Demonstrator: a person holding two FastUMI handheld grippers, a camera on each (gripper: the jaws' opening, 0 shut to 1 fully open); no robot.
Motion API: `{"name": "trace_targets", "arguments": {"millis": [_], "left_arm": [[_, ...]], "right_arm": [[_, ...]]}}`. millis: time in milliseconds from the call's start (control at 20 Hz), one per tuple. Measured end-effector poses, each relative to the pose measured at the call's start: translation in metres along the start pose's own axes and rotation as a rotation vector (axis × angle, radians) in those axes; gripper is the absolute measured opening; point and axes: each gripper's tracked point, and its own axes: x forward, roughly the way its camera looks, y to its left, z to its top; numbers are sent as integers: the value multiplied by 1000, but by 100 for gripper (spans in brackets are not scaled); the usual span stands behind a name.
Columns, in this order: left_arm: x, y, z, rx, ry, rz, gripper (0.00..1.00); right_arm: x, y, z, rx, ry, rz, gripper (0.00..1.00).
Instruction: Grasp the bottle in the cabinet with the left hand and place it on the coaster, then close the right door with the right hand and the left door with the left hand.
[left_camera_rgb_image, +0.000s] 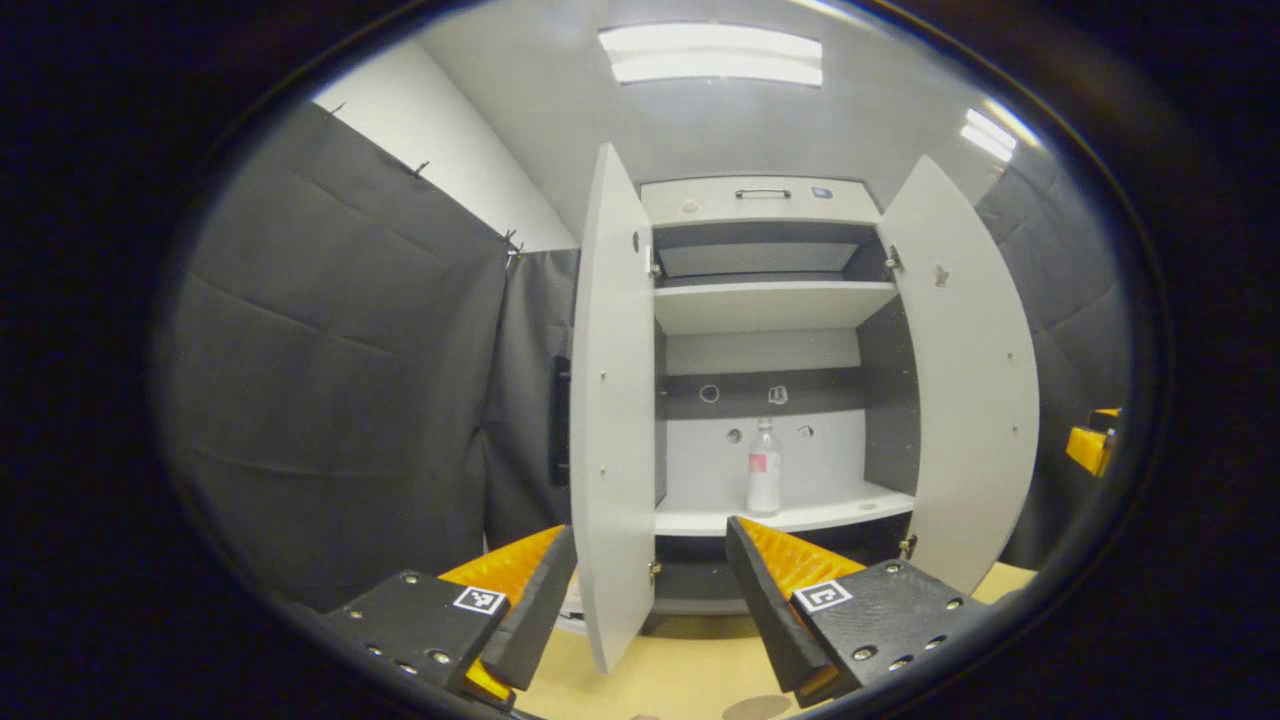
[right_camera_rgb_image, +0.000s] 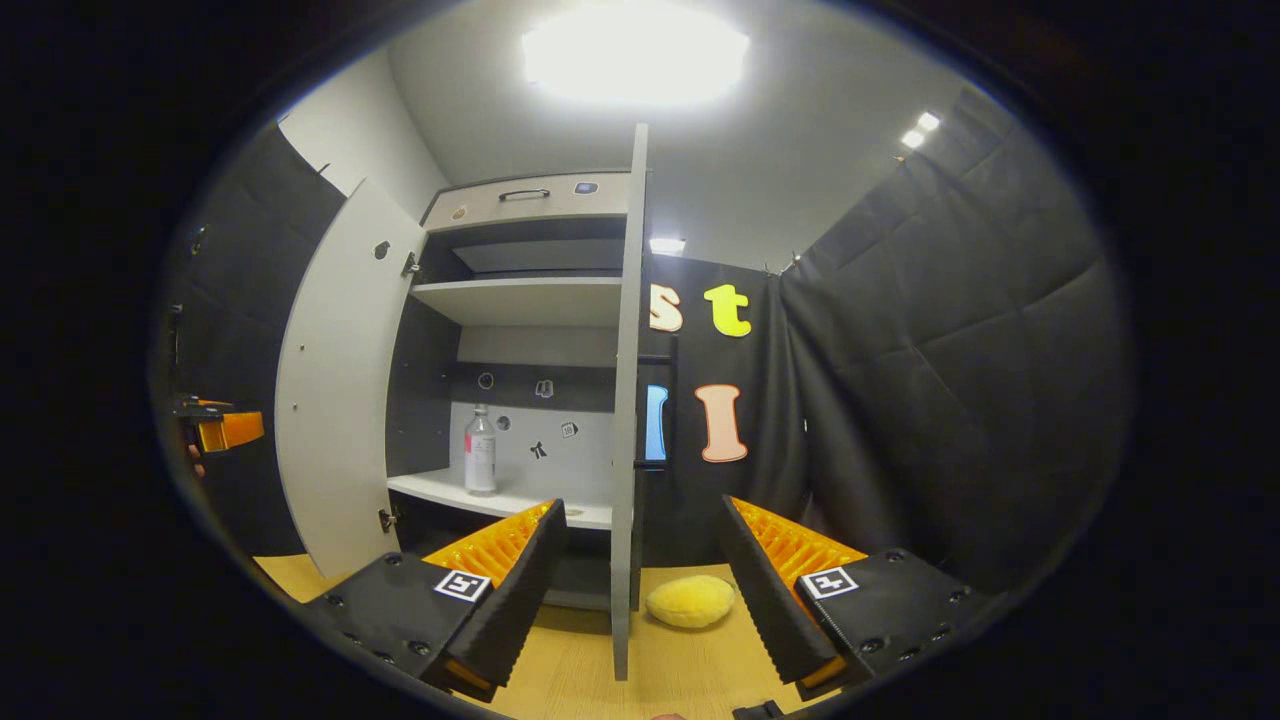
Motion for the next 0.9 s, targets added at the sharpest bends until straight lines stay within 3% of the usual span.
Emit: {"name": "trace_targets", "arguments": {"millis": [50, 100, 300, 400, 500, 550, 800, 850, 900], "left_arm": [[3, -9, 5, -1, -9, -9, 88], [8, -18, 10, 3, -16, -16, 88], [37, -57, 24, 50, -39, -73, 88], [53, -73, 24, 35, -30, -101, 92], [74, -85, 22, 2, -16, -125, 88], [85, -90, 22, -10, -11, -136, 96], [155, -112, 16, -27, -3, -202, 95], [168, -116, 12, -34, 4, -219, 95], [182, -121, 6, -41, 10, -235, 95]], "right_arm": [[-1, -3, -3, -2, 4, 5, 97], [-2, -8, -6, 0, 7, 10, 93], [-6, -23, -18, 29, 14, 41, 93], [-8, -32, -27, 46, 41, 32, 96], [-9, -33, -24, 63, 41, 34, 97], [-7, -35, -25, 57, 45, 31, 96], [4, -49, -32, 37, 63, -41, 92], [6, -51, -31, 39, 59, -59, 97], [10, -52, -31, 37, 53, -77, 92]]}}
